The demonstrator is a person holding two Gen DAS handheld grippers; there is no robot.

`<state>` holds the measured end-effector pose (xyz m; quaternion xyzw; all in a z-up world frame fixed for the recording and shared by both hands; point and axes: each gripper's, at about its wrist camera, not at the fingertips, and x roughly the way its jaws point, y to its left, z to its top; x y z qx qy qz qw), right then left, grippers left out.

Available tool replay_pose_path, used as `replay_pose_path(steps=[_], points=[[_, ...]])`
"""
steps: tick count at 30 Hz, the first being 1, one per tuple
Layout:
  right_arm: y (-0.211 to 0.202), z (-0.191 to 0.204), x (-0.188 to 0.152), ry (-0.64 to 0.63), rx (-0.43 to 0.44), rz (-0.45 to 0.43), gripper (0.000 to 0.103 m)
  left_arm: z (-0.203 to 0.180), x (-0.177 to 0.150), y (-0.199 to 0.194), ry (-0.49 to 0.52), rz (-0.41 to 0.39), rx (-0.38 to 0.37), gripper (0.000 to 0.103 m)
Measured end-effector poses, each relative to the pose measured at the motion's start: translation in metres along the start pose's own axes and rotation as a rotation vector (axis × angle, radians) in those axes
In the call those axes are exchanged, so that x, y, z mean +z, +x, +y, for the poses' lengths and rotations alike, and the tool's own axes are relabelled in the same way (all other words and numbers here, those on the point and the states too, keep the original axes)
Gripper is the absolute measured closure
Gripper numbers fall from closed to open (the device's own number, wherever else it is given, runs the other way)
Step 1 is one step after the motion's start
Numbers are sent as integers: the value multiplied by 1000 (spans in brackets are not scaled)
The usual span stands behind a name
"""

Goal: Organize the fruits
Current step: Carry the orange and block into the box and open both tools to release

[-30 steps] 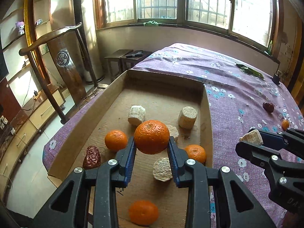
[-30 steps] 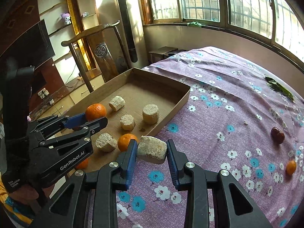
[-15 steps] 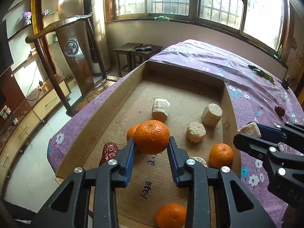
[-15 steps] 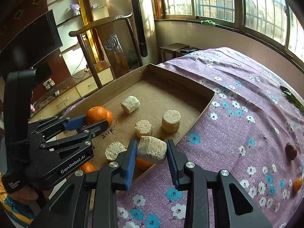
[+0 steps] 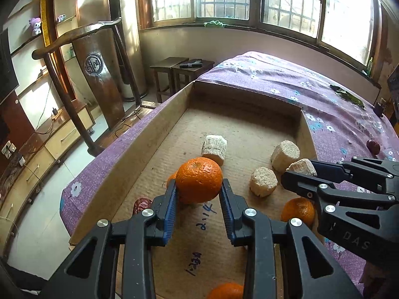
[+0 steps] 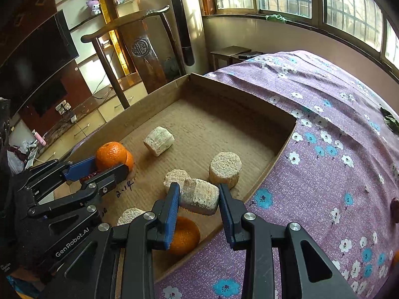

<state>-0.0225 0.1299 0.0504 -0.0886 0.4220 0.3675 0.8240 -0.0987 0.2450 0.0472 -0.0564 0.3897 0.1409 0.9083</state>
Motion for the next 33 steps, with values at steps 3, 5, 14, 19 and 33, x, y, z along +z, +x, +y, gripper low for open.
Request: replay_pose_path(steps=[3, 5, 14, 19, 33], points=[[4, -1, 0, 8, 2, 5, 68, 1, 0, 0, -2, -5, 1, 71], [7, 0, 0, 7, 4, 6, 68, 1, 0, 0, 0, -9, 4, 71], [8, 5, -2, 7, 21, 2, 67, 0, 0, -1, -3, -9, -2, 69], [-5, 2, -3, 36, 27, -34, 51, 2, 0, -3, -17, -17, 10, 47], [-42, -6, -25, 74, -13, -74, 43, -17, -1, -23, -6, -56, -11, 35]])
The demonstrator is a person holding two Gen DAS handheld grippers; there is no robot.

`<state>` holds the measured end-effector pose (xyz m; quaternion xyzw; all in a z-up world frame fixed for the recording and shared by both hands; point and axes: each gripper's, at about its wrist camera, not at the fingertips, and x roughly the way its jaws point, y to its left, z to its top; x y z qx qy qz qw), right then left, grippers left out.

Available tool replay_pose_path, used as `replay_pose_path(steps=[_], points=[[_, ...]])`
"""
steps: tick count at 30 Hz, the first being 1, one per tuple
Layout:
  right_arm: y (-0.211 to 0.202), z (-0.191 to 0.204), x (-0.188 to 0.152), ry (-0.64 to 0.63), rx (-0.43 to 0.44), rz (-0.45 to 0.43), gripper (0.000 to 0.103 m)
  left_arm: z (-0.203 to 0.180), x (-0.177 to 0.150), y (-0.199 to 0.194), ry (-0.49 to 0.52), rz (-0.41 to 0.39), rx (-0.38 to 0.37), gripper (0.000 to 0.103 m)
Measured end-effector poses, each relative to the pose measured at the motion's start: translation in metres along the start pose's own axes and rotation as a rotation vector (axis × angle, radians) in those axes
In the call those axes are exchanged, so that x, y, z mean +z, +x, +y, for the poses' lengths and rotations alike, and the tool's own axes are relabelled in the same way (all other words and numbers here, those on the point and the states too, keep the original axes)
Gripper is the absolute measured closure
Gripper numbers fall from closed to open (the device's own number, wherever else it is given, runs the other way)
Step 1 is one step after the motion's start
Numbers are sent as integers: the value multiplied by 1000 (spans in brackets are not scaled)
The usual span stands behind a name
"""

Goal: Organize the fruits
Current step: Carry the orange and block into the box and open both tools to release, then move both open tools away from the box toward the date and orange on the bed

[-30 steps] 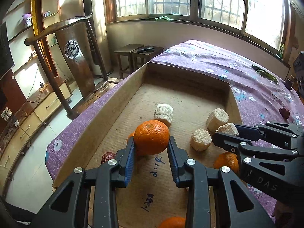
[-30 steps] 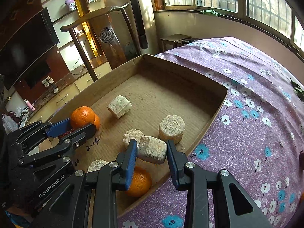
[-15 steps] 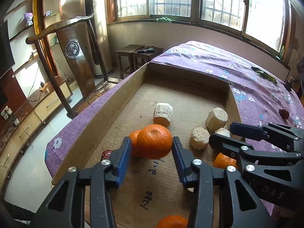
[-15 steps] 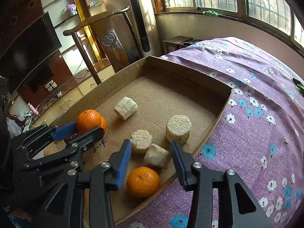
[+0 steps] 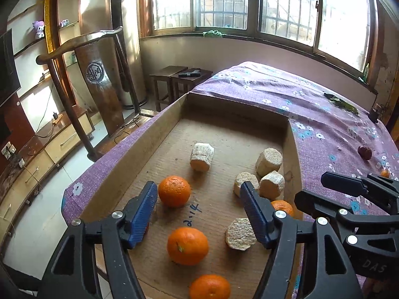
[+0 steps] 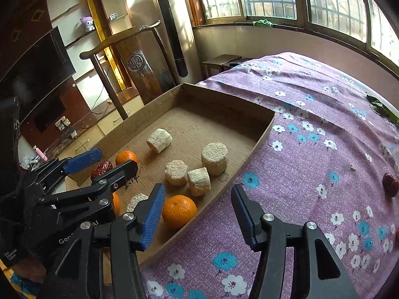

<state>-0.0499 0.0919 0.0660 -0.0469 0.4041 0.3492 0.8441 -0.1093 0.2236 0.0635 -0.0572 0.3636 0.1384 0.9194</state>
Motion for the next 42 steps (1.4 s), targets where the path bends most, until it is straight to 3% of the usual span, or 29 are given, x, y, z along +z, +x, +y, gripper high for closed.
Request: replay_pose_path(steps=[6, 24, 27, 35, 42], points=[[-25, -16, -7, 28, -36, -34, 37, -16, 2, -10, 15, -22, -24, 35], [-68, -78, -43, 145, -161, -42, 35, -78, -1, -21, 105, -17, -111, 35], [-75, -90, -51, 168, -182, -41, 33, -90, -2, -20, 124, -7, -137, 28], [-101, -140, -77, 251, -263, -39, 32, -135, -2, -12, 182, 44, -238, 27], [-119, -180, -96, 339, -322, -38, 32, -181, 1, -8, 243, 44, -274, 27]])
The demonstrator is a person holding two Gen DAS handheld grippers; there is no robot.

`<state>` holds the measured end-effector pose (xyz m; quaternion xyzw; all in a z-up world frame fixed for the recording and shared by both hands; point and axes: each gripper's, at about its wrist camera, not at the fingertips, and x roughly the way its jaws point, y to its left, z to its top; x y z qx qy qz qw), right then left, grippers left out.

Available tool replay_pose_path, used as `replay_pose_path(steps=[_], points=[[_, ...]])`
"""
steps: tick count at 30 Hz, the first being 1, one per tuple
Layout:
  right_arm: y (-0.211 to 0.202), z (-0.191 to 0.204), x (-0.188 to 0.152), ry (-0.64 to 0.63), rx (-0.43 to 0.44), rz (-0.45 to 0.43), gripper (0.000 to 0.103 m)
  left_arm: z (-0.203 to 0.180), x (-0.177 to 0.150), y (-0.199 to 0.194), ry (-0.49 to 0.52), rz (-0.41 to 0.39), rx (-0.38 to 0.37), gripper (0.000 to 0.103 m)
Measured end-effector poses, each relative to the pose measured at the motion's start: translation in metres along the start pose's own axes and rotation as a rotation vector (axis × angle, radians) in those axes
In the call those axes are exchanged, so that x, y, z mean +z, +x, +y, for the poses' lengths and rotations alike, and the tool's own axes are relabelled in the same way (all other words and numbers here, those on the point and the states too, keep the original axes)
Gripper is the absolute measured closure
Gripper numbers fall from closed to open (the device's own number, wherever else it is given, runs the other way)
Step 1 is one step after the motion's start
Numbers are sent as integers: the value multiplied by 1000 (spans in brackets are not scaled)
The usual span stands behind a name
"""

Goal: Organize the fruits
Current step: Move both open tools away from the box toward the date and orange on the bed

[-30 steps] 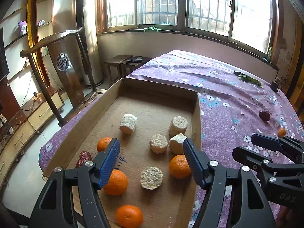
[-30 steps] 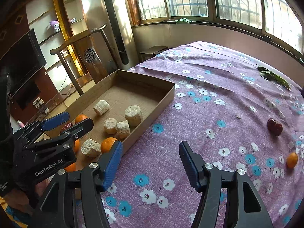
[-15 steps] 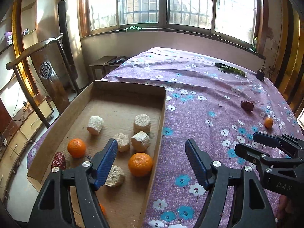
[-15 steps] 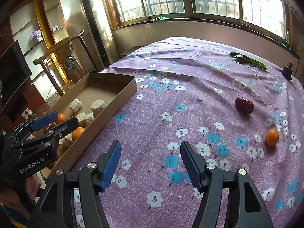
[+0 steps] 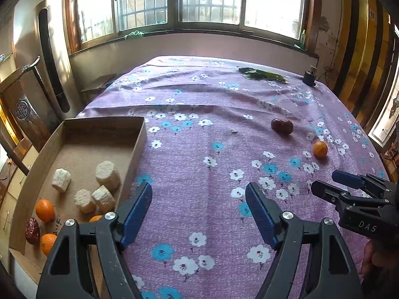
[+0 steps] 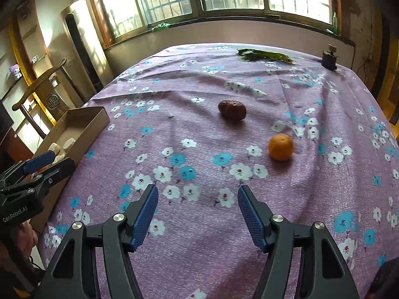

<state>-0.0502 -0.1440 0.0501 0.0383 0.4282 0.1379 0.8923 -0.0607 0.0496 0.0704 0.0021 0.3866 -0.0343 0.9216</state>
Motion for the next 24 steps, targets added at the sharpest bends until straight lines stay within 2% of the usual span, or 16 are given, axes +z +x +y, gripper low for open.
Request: replay_pose_path(steps=[13, 24], points=[[-5, -28, 8, 29, -31, -19, 26, -49, 19, 28, 45, 15, -33, 27], [-11, -42, 1, 50, -54, -18, 26, -87, 30, 45, 64, 37, -107, 27]])
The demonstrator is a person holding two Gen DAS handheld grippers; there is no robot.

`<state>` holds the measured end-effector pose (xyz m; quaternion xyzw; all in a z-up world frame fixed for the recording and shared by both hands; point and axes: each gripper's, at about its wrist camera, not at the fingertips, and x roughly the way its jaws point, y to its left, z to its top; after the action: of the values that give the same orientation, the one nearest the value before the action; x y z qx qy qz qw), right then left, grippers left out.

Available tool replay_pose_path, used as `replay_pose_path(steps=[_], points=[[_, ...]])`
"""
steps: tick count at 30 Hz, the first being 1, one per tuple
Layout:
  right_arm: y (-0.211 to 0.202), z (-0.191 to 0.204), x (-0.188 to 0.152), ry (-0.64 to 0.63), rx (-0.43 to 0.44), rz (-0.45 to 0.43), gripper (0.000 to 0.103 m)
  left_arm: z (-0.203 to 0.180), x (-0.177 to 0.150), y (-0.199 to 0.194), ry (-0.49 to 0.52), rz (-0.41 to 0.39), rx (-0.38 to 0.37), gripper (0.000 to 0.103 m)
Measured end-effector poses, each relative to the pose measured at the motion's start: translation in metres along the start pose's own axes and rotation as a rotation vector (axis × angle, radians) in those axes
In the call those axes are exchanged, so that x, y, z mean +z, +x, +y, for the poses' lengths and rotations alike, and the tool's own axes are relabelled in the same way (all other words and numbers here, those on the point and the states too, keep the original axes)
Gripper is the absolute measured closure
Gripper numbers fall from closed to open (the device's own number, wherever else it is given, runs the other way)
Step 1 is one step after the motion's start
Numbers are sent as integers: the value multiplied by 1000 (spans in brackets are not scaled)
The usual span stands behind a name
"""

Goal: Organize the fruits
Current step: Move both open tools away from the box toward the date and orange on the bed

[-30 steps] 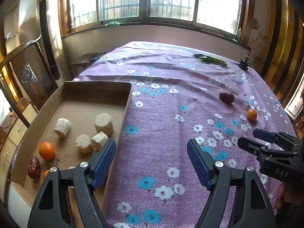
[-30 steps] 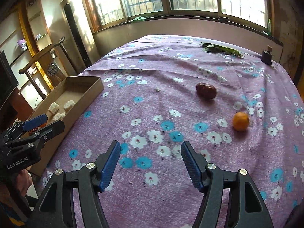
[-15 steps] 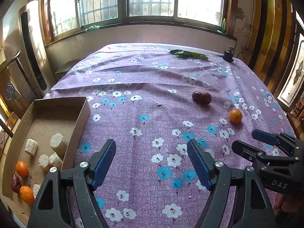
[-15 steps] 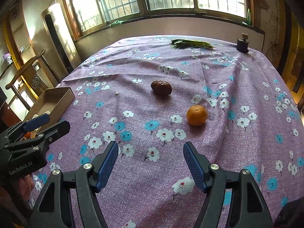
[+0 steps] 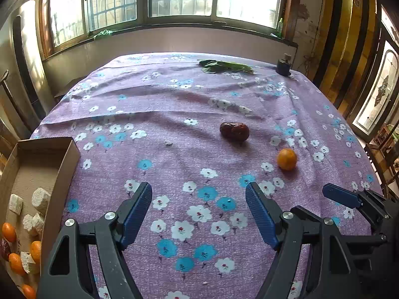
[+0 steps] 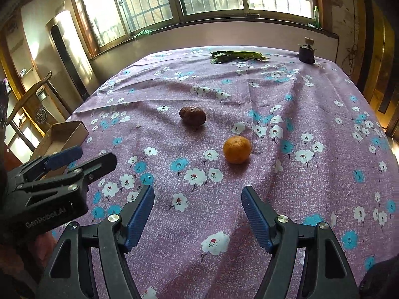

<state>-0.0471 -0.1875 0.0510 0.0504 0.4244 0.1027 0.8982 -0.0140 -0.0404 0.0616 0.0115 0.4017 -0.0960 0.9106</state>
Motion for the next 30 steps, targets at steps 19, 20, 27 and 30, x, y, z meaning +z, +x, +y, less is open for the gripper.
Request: replay_pose_path(steps=[19, 20, 27, 30], points=[[-39, -38, -25, 99, -21, -61, 21, -35, -2, -11, 68, -2, 0, 27], [-39, -37, -24, 97, -21, -61, 21, -35, -2, -11, 68, -2, 0, 27], [-34, -33, -21, 92, -19, -53, 21, -32, 2, -11, 61, 5, -5, 27], [-30, -30, -17, 90, -17, -48, 21, -27, 6, -10, 51, 0, 0, 27]])
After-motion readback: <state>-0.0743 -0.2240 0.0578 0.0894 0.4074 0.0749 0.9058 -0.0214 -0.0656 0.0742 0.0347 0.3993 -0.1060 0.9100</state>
